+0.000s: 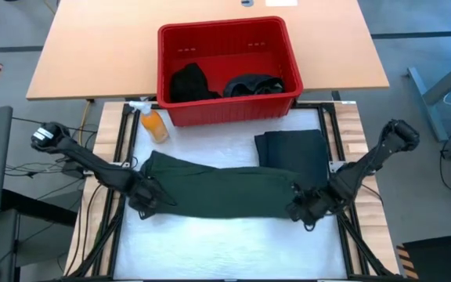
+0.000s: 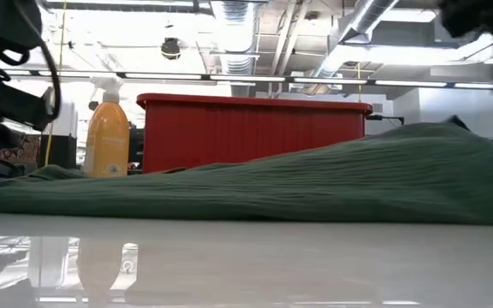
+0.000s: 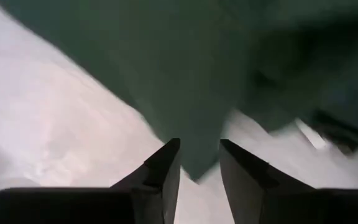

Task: Fold Laundry from Bin
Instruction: Fold the green polo shirt

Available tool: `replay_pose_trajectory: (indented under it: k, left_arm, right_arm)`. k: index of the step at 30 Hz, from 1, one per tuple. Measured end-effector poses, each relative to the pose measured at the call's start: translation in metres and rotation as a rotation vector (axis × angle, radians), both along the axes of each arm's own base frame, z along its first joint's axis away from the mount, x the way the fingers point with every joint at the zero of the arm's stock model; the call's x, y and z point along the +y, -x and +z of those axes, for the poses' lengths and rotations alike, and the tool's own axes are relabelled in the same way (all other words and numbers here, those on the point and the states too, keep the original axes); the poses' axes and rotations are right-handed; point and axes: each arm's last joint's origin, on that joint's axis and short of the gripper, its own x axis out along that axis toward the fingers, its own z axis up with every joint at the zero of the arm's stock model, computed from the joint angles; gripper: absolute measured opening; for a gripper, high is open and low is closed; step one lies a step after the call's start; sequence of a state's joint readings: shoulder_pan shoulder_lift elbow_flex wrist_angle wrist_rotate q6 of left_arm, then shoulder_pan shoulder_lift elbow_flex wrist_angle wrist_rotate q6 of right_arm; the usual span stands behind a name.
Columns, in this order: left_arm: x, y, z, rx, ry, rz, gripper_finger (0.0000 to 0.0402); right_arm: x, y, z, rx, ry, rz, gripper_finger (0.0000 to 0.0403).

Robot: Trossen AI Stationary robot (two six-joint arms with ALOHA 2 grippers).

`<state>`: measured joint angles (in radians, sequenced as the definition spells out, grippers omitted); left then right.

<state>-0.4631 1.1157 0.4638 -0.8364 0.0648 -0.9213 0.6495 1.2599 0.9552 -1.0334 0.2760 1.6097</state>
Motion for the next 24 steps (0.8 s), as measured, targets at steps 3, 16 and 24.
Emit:
replay_pose_trajectory:
  k: [3, 16, 24]
  left_arm:
    - [-0.004, 0.003, -0.002, 0.027, 0.045, -0.023, 0.0123]
    - [-0.007, -0.007, 0.031, -0.177, 0.011, -0.043, 0.0123]
    - [-0.006, -0.006, 0.044, -0.251, 0.040, -0.044, 0.0123]
  right_arm:
    - [0.002, 0.008, -0.014, -0.047, -0.056, -0.024, 0.0159]
    - [0.007, 0.044, -0.057, -0.283, -0.019, 0.026, 0.0283]
    - [0.001, 0.056, -0.059, -0.261, 0.071, -0.031, 0.0286]
